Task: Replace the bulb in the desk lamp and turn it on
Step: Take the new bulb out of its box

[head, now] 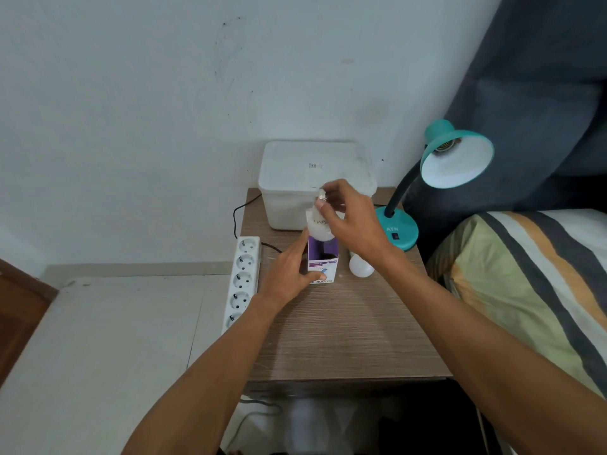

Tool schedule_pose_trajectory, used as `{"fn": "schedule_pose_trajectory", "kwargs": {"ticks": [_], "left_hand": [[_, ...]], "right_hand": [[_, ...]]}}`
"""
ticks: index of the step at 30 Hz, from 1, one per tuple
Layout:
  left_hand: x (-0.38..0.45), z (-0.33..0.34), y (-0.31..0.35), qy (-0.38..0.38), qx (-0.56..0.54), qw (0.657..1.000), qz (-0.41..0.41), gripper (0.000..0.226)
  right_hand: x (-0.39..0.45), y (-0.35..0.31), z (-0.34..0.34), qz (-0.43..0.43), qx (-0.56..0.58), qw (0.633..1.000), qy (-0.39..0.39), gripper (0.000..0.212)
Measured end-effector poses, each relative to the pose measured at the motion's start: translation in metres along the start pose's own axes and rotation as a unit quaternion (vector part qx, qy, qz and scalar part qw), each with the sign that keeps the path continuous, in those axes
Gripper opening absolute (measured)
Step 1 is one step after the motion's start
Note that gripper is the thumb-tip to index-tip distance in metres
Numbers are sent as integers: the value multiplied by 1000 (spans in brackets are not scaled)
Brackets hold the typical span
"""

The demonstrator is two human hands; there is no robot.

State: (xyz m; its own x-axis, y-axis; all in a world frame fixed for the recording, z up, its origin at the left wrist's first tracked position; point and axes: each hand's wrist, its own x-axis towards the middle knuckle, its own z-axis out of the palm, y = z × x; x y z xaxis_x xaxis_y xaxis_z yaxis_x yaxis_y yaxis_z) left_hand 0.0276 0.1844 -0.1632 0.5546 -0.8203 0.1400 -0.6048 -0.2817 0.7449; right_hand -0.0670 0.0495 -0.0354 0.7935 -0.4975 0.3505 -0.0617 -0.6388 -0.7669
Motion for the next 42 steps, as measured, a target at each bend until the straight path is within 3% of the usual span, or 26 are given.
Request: {"fn": "schedule_pose_trajectory", "kwargs": {"ticks": [4,11,16,21,27,34,42], "left_hand": [[-2,-1,2,-12,-1,1000,-27,116],[0,1,2,-7,-11,1000,-27,119],[-1,-1,4,-9,-13,1000,-19,122],[0,0,0,-10,-16,999,-26,122],[0,1,0,-11,-8,999,-30,119],[1,0,4,0,0,1000,-24,111],[1,1,6,3,-1,1000,-24,111]], "right_hand": [[7,4,-6,32,-32,998,50,24],[-8,48,10,182,-118,976,18,27],[-5,62,19,257,-39,965,21,39],[-9,56,13,255,100,961,37,13],[-23,49,1,244,200,949,2,17],[-42,47,1,211,88,972,-57,24],[-51,51,10,149,-59,986,-44,25]]}}
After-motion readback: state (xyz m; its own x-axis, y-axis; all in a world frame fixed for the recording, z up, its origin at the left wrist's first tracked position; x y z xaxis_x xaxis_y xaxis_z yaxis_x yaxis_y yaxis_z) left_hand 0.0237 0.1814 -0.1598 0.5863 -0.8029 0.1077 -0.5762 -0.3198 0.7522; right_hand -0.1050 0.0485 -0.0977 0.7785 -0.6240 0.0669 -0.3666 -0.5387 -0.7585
